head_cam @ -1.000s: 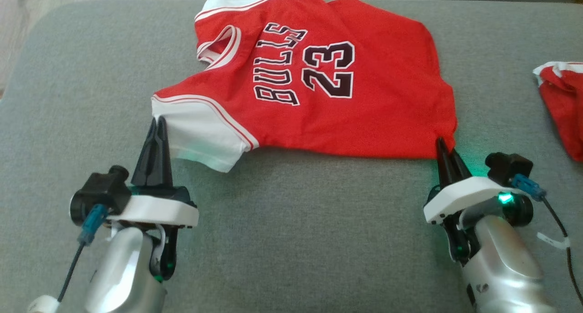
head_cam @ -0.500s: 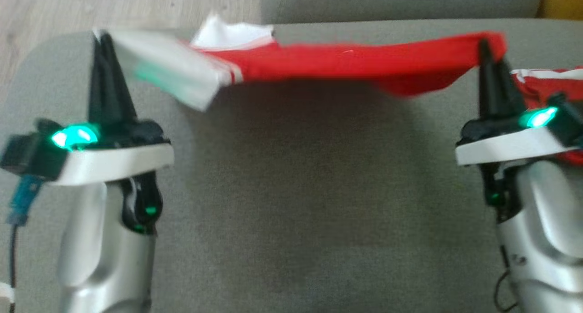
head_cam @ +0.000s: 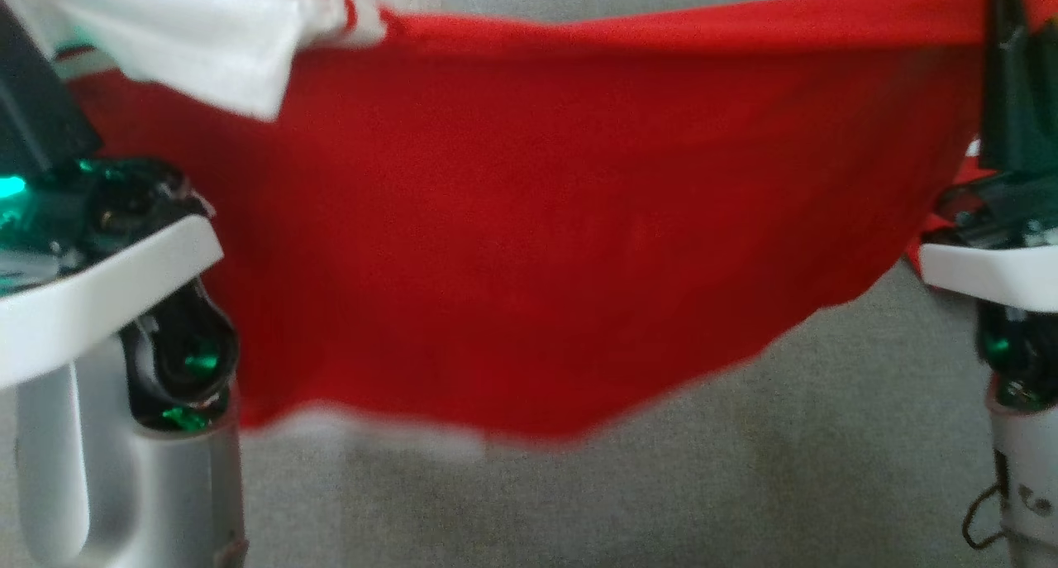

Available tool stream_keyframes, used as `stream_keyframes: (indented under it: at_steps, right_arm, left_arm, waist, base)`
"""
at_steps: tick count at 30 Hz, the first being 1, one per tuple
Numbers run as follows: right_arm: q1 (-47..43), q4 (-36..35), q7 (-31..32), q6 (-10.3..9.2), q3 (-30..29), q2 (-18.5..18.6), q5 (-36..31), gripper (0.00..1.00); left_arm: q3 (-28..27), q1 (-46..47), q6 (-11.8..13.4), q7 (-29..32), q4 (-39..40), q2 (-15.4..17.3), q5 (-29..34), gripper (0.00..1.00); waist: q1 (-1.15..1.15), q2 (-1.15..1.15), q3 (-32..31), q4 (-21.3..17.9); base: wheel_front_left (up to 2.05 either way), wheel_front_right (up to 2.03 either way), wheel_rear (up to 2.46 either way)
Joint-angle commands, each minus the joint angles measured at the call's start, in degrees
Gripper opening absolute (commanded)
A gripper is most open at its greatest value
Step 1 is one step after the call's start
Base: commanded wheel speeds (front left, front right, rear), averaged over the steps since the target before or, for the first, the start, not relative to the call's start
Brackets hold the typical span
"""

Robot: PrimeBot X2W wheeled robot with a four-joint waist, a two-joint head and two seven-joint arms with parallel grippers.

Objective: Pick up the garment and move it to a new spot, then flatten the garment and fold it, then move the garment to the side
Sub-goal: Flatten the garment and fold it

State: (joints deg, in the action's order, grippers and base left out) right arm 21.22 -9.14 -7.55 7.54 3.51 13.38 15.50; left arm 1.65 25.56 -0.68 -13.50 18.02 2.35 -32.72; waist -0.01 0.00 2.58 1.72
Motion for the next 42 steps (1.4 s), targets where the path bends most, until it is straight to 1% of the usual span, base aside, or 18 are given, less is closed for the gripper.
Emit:
stream_keyframes:
  at_steps: [1, 4, 7, 10, 12, 13, 16, 19, 22, 25, 28, 30, 33, 37, 38, 42]
  right_arm:
    - [0.54, -3.83, 2.25, -0.05, -0.38, -0.14, -0.67, 0.0]
    - [0.93, -5.64, 6.45, -0.05, -1.94, -1.37, -1.3, 0.0]
    - [4.04, -3.69, 10.56, -0.05, -2.55, -2.07, -0.71, 0.0]
    - [11.16, 1.48, 12.92, -0.05, -1.93, -1.53, 0.47, 0.0]
    - [17.84, 6.86, 13.5, -0.05, -1.01, -1.11, 1.23, 0.0]
    - [17.84, 6.86, 13.5, -0.05, -1.01, -1.11, 1.23, 0.0]
    - [29.53, 16.99, 12.29, -0.05, 0.6, -0.57, 1.48, 0.0]
    - [40.73, 27.34, 8.43, -0.05, 2.19, -0.42, 0.72, 0.0]
    - [48.95, 36.11, 3.5, -0.05, 2.6, -0.54, -1.18, 0.0]
    - [53.33, 43.08, -1.35, -0.05, 3.52, -0.34, -2.89, 0.0]
    - [54.07, 49.12, -4.12, -0.05, 3.68, -0.47, -2.99, 0.0]
    - [52.8, 52.74, -4.93, -0.05, 4.31, -0.34, -2.8, 0.0]
    - [49.5, 57.94, -5.21, -0.05, 7.18, 0.11, -2.26, 0.0]
    - [44.55, 63.34, -3.68, -0.05, 11.51, 0.61, 0.55, 0.0]
    - [41.92, 64.97, -2.45, -0.05, 14.15, 1.13, 2.28, 0.0]
    - [36.43, 65.34, 0.18, -0.05, 20.19, 2.71, 6.45, 0.0]
  left_arm:
    - [-1.82, 3.98, 1.86, 2.14, 3.26, 0.67, 0.03, 0.0]
    - [-1.25, 7.41, 3.75, 5.8, 2.66, 1.86, 1.65, 0.0]
    - [-1.17, 12.88, 4.91, 10.1, -2.73, 3.11, 1.47, 0.0]
    - [-0.97, 20.77, 4.08, 12.37, -10.86, 5.76, 2.29, 0.0]
    - [-1.04, 26.69, 3.07, 13.32, -17.62, 7.37, 2.27, 0.0]
    - [-1.04, 26.69, 3.07, 13.32, -17.62, 7.37, 2.27, 0.0]
    - [-1.22, 36.61, 1.28, 12.43, -28.47, 10.33, 3.43, 0.0]
    - [-1.64, 46.03, 0.23, 9.28, -38.43, 12.43, 4.78, 0.0]
    - [-1.57, 53.08, -0.9, 6.07, -46.38, 13.13, 5.33, 0.0]
    - [-0.68, 56.75, -2.01, 2.93, -52.71, 13.28, 6.27, 0.0]
    - [0.38, 56.99, -3.36, 0.96, -57.54, 12.6, 6.62, 0.0]
    - [1.29, 55.56, -4.16, 0.04, -60.1, 12.05, 6.97, 0.0]
    - [2.08, 51.78, -4.84, -0.9, -63.36, 11.05, 7.3, 0.0]
    - [2.91, 44.62, -5.25, -1.39, -66.2, 10.57, 8.48, 0.0]
    - [2.84, 40.39, -5.51, -1.45, -66.26, 10.29, 8.68, 0.0]
    - [2.92, 30.87, -6.22, -1.48, -64.12, 10.03, 8.69, 0.0]
  waist:
    - [0.01, 0.0, 0.75, -0.36]
    - [0.01, 0.0, 2.76, -0.62]
    - [0.01, 0.0, 6.4, -0.9]
    - [0.01, 0.0, 11.02, -1.23]
    - [0.01, 0.0, 14.29, -1.57]
    - [0.01, 0.0, 14.29, -1.57]
    - [0.01, 0.0, 18.51, -1.57]
    - [0.01, 0.0, 21.02, -1.32]
    - [0.01, 0.0, 22.21, -0.66]
    - [0.01, 0.0, 22.91, 0.03]
    - [0.01, 0.0, 23.32, 0.55]
    - [0.01, 0.0, 23.4, 0.95]
    - [0.01, 0.0, 22.84, 1.59]
    - [0.01, 0.0, 21.0, 1.87]
    - [0.01, 0.0, 19.61, 2.05]
    - [0.01, 0.0, 16.33, 2.09]
  base:
    - [0.0, 0.0, 0.0]
    - [0.0, 0.0, 0.0]
    - [0.0, 0.0, 0.0]
    - [0.0, 0.0, 0.0]
    - [0.0, 0.0, 0.0]
    - [0.0, 0.0, 0.0]
    - [0.0, 0.0, 0.0]
    - [0.0, 0.0, 0.0]
    - [0.0, 0.0, 0.0]
    - [0.0, 0.0, 0.0]
    - [0.0, 0.0, 0.0]
    - [0.0, 0.0, 0.0]
    - [0.0, 0.0, 0.0]
    - [0.0, 0.0, 0.0]
    - [0.0, 0.0, 0.0]
    - [0.0, 0.0, 0.0]
